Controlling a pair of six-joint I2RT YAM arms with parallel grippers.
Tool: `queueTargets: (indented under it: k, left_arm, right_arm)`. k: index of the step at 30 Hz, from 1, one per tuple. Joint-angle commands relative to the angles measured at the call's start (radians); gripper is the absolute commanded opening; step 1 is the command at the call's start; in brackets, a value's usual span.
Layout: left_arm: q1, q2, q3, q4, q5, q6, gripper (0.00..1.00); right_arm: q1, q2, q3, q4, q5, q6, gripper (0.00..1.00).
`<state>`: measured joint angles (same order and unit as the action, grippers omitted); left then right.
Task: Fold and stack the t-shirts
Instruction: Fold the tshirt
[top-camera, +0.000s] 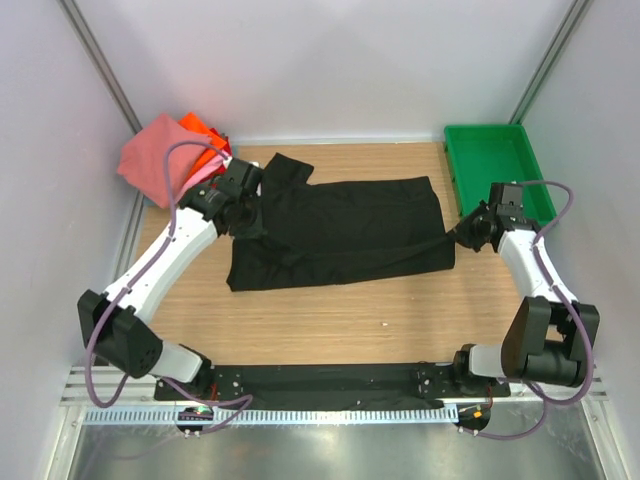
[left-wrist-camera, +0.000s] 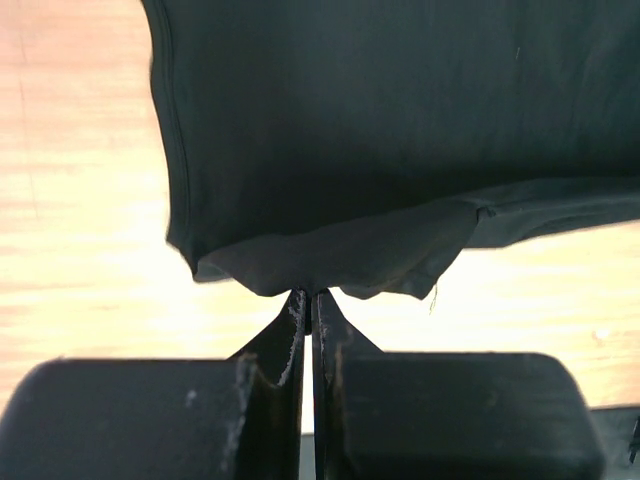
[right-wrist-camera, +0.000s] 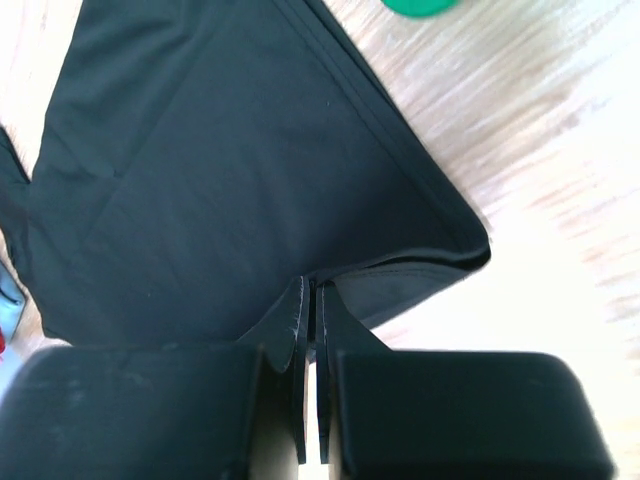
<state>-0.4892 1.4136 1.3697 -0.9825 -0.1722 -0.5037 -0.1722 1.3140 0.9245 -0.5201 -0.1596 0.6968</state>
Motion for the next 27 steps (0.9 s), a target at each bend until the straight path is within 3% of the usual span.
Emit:
queueTargets:
  k: [1,27]
  left_arm:
    - [0.053,0.057,0.089,0.053,0.045,0.079,0.00]
    - [0.169,0.551,0.449,-0.005,0.071,0.125,0.00]
  right_arm:
    - [-0.004,0.036,0.062,0.063,-0.004,-0.023,0.01]
    - [-0.003,0.361,0.183,0.163,-0.027,-0.025,0.01]
